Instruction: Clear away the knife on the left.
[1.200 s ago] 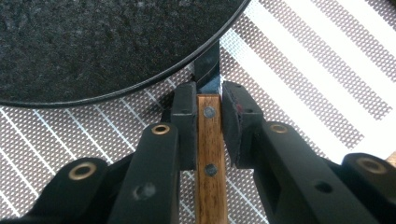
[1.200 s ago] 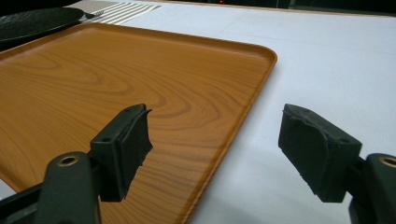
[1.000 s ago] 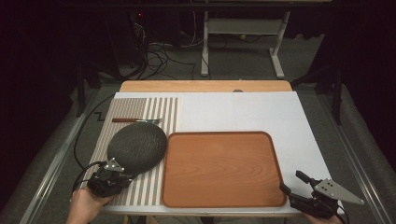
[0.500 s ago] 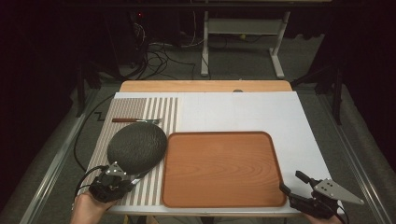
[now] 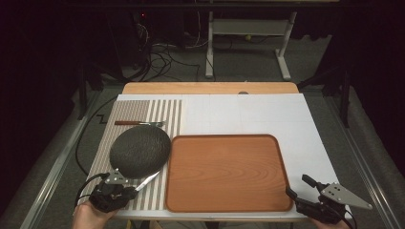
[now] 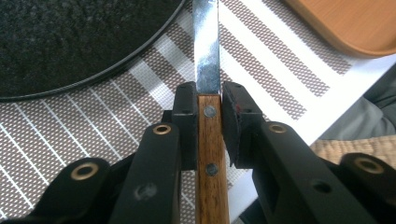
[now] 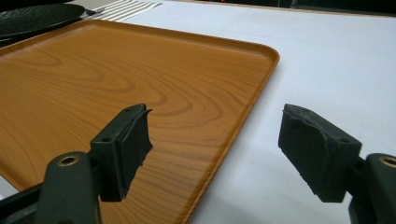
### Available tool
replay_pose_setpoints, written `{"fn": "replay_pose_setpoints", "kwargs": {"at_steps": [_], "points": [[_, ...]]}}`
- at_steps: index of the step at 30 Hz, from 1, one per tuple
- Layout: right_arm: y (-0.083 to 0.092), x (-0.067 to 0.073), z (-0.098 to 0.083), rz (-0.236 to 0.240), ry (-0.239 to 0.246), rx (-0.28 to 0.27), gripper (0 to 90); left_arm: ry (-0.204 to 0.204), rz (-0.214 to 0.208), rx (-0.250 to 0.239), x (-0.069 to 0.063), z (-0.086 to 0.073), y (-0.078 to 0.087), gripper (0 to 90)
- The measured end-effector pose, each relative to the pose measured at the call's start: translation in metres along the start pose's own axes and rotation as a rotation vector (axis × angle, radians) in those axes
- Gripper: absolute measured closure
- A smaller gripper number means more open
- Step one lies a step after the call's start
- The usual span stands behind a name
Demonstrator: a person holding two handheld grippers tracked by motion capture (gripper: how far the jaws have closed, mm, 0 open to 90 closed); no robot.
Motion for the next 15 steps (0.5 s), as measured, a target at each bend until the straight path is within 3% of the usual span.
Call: {"fn": "replay_pose_setpoints", "kwargs": {"at_steps": [4,15], "points": [[0.0,0.0,0.0,0.002,-0.002,-0.003,25.4,0.015,0.009,-0.018,-0.002,0.0,0.003,72.9],[0.0,0.001,0.0,0.005,0.003,-0.003,25.4,-0.006,-0.013,-0.038,-0.017,-0.001,0.011,72.9]]}}
Point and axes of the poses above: each handheld gripper's, and its own axes: y roughly backward along the jaws, z roughly out of its top, x roughly to its left, the point moved 7 cm from there along -y, roughly forward along the jaws, and after that the axes turned 7 degrees about -z, right-handed, at the moved point
